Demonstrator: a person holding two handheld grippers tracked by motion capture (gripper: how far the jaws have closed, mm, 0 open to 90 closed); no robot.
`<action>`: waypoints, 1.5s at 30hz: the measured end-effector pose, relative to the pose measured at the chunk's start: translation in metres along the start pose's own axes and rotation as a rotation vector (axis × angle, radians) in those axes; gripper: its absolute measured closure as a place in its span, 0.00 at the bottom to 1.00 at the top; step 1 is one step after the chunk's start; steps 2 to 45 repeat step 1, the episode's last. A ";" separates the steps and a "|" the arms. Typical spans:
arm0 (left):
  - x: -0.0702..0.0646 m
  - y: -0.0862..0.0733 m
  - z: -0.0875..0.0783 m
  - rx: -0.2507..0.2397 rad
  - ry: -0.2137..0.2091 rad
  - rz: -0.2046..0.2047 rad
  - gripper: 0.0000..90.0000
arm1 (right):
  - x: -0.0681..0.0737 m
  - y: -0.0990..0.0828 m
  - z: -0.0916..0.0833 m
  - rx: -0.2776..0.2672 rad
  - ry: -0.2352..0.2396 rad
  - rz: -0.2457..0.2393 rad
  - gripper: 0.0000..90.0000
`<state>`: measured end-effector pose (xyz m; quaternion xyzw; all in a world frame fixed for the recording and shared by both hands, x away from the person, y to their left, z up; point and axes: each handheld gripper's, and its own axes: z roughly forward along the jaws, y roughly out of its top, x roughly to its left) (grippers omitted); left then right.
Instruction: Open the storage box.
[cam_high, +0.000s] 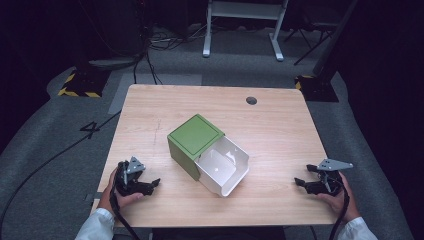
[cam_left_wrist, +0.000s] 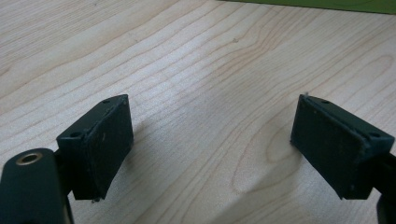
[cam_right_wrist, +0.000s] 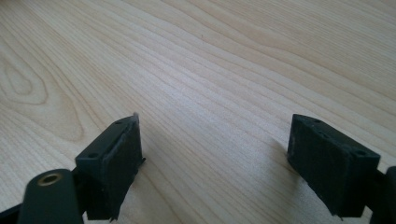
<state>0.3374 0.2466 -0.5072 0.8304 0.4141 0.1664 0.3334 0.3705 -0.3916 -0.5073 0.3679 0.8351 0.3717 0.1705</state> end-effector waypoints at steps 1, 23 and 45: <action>0.000 0.000 0.000 0.000 0.000 0.000 0.15 | 0.000 0.000 0.000 0.000 0.000 0.000 0.20; 0.000 0.000 0.000 0.000 0.000 0.000 0.15 | 0.000 0.000 0.000 0.000 0.000 0.000 0.20; 0.000 0.000 0.000 0.000 0.000 0.000 0.15 | 0.000 0.000 0.000 0.000 0.000 0.000 0.20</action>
